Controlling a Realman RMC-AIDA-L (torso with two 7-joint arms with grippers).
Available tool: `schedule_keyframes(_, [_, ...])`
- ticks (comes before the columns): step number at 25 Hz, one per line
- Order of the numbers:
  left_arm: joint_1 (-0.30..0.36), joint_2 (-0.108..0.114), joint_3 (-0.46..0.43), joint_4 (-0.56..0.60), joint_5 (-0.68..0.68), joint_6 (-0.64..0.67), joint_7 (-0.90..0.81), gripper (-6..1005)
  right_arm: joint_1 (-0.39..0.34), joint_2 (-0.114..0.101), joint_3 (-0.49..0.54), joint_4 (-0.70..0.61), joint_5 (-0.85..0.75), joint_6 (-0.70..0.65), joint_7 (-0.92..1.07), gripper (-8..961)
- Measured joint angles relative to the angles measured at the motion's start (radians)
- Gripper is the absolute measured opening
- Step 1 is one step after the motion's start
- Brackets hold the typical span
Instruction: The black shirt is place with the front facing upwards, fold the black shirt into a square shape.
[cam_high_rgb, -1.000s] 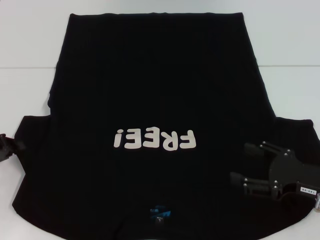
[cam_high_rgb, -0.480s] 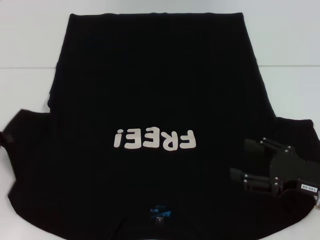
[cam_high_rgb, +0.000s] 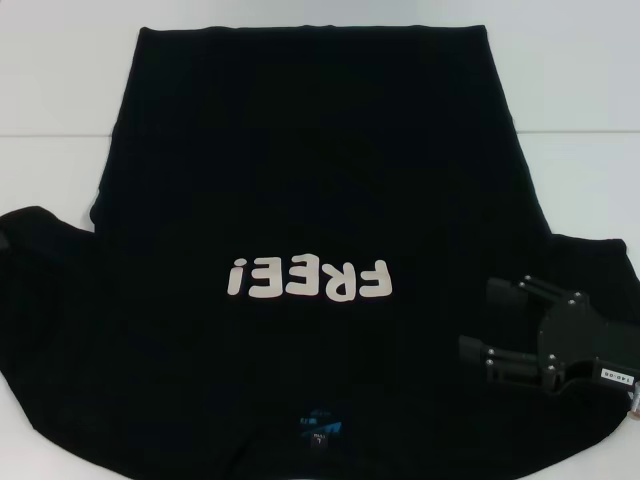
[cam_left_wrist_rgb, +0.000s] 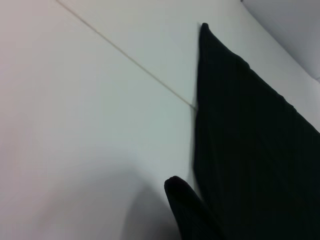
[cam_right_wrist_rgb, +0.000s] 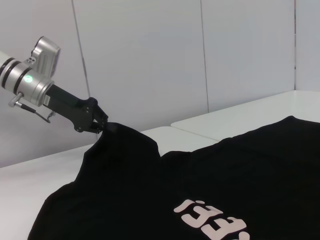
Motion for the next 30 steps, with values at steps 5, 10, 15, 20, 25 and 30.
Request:
schedule_keyframes(5, [-0.013, 0.009, -0.004, 0.001, 0.001, 0.01, -0.013, 69, 0.0, 0.0, 0.0, 0.0, 0.0, 0.0, 0.0, 924])
schedule_keyframes(10, [-0.018, 0.006, 0.006, 0.015, -0.004, 0.045, -0.052, 79, -0.001, 0.002, -0.001, 0.002, 0.0, 0.0, 0.0, 924])
schedule_keyframes(15, [-0.045, -0.003, 0.005, 0.015, -0.011, 0.075, -0.068, 88, -0.002, 0.002, -0.004, 0.003, 0.0, 0.0, 0.0, 924])
schedule_keyframes(20, [-0.062, -0.016, 0.005, 0.008, -0.054, 0.095, -0.077, 98, 0.0, 0.001, -0.006, 0.009, 0.0, 0.0, 0.0, 924])
schedule_keyframes(25, [-0.065, -0.046, 0.017, -0.014, -0.087, 0.105, -0.073, 108, -0.001, 0.001, -0.004, 0.012, 0.0, 0.0, 0.0, 923])
schedule_keyframes(30, [-0.065, -0.061, 0.019, -0.102, -0.107, 0.07, -0.053, 118, 0.007, 0.001, -0.005, 0.024, 0.0, 0.005, -0.001, 923])
